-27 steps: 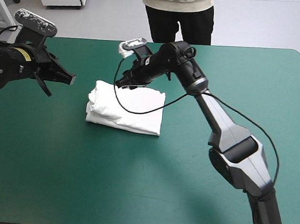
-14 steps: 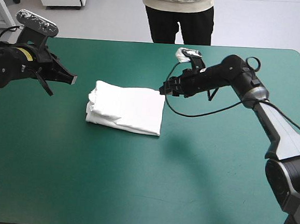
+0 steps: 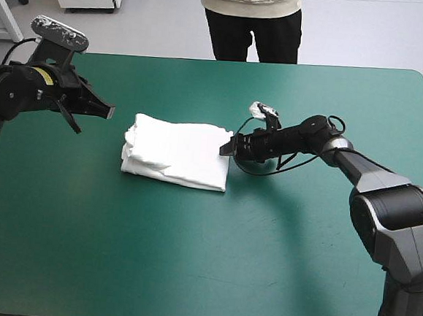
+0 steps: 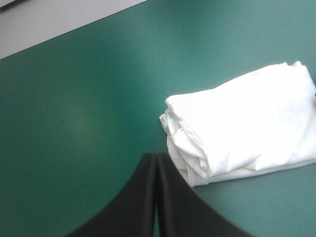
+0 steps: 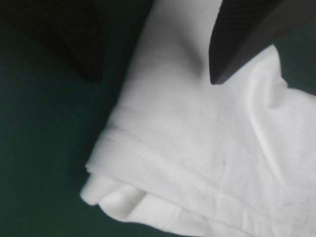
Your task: Fold the cloth
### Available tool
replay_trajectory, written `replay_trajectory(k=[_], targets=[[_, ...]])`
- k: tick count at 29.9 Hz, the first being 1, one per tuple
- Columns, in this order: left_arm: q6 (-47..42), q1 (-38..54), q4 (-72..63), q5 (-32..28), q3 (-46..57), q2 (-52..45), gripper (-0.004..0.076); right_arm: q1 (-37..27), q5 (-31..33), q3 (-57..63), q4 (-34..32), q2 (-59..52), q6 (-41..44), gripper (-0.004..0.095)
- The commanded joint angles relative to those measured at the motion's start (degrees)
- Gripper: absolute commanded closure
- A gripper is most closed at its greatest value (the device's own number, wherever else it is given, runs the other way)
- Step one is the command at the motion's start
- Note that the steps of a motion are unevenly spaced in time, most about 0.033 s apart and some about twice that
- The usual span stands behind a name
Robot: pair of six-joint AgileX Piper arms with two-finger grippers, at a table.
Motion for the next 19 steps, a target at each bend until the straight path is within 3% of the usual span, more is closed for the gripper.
replay_trajectory(k=[1,5,7,9,12,19], targets=[[-0.9,0.0,-0.4,-2.8,-1.7,-1.5,0.0733,1.2,1.4,-3.3,3.4,-0.7,-0.9,0.0334],[-0.9,0.0,-0.4,-2.8,-1.7,-1.5,0.0733,3.3,1.6,-5.8,2.3,0.9,-0.8,0.0466],[-0.9,0.0,0.1,-2.6,-1.7,-1.5,0.0733,3.6,1.6,-6.4,1.4,0.9,-0.5,0.0654],[-0.9,0.0,0.2,-2.4,-1.7,-1.5,0.0733,2.8,1.6,-6.4,1.2,0.3,-0.5,0.0933],[-0.9,0.0,0.6,-2.4,-1.7,-1.5,0.0733,0.7,1.8,-6.3,-2.0,-1.3,1.7,0.0904],[-0.9,0.0,0.2,-2.8,-1.7,-1.5,0.0733,-5.9,5.1,-3.6,-24.4,-10.8,11.6,0.0903]])
